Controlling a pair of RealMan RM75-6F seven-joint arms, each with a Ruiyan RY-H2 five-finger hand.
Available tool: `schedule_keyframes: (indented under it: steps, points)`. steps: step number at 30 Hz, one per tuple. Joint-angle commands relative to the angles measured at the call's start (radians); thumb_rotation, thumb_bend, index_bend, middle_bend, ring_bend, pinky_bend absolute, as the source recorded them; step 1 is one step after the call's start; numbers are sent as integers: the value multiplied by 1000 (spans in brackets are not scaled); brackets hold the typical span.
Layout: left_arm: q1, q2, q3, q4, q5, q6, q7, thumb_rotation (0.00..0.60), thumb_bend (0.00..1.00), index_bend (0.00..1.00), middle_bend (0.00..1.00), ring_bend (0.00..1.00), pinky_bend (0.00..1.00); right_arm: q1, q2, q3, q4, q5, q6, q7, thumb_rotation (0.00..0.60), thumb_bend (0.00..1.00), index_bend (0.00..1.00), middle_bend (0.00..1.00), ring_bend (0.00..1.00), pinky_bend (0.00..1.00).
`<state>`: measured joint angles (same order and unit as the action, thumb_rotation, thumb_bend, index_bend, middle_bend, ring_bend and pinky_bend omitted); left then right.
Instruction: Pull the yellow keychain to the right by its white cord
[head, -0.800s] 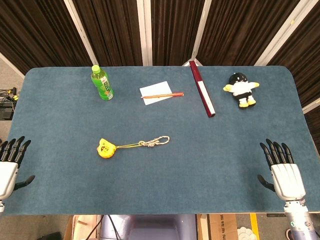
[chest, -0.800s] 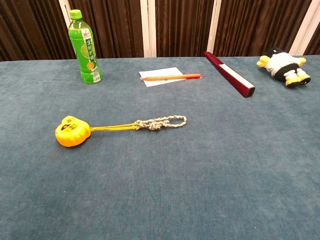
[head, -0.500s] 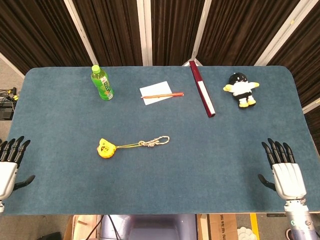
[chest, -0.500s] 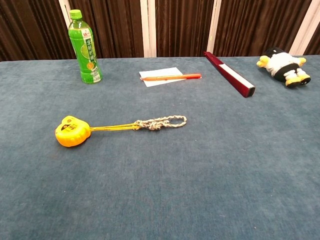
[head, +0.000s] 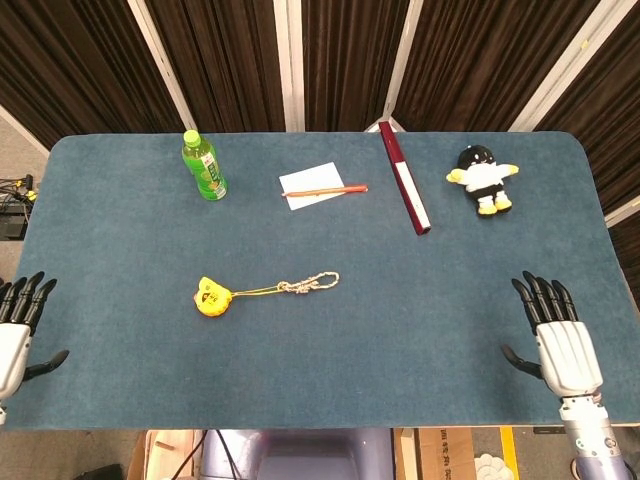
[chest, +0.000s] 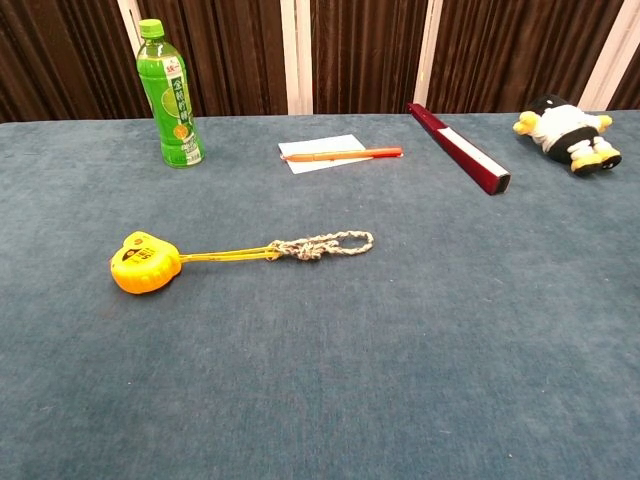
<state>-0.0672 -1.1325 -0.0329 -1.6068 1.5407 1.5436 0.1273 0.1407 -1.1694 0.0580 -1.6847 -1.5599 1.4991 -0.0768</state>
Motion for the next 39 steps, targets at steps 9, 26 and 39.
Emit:
schedule_keyframes:
  steps: [9,26,39]
  points:
    - [-12,-7,-9,-5,-12,-19,1,600,0,0,0,0,0,131,-47,77,-118,94,-185,-85,600,220,126,33,0,0]
    - [-26,-20,-16,5,-29,-40,16,600,0,0,0,0,0,500,-376,315,17,543,-461,-344,600,218,408,188,29,0]
    - [-30,-27,-20,13,-38,-46,17,600,0,0,0,0,0,644,-574,340,256,753,-505,-421,600,215,451,204,29,0]
